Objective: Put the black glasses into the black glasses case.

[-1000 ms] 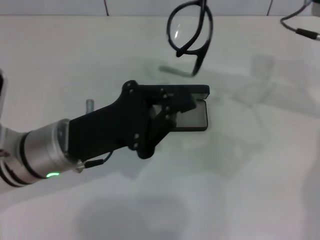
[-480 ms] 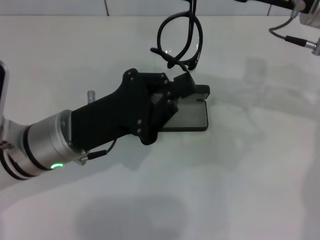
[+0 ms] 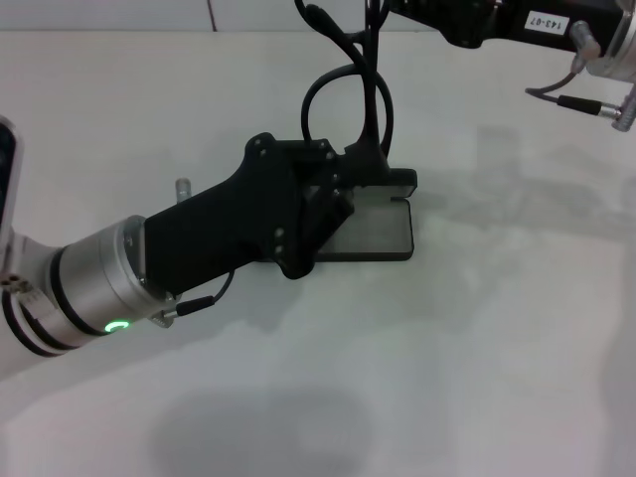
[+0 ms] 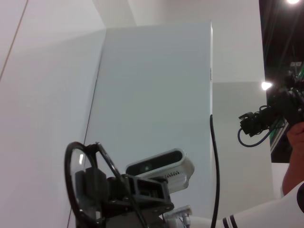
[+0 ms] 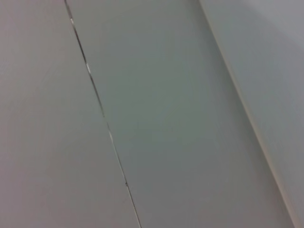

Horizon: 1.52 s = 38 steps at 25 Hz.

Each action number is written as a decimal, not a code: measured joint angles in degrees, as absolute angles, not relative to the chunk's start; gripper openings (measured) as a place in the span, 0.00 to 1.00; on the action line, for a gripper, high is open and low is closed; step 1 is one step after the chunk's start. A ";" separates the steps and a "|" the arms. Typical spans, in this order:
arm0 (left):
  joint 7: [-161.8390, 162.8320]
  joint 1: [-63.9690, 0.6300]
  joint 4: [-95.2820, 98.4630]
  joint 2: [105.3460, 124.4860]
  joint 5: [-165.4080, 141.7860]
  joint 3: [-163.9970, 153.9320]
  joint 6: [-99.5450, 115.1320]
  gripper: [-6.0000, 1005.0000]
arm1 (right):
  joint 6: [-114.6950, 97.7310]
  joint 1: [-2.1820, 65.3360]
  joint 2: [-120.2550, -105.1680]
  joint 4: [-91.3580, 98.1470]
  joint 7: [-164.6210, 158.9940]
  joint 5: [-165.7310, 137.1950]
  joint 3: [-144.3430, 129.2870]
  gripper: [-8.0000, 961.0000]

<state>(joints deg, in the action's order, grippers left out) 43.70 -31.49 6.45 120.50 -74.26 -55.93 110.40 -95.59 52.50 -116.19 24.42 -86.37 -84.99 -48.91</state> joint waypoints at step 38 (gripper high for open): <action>45.26 -32.90 5.71 120.49 -74.00 -55.81 107.62 0.03 | -97.82 51.77 -116.19 24.35 -76.83 -79.79 -57.30 0.04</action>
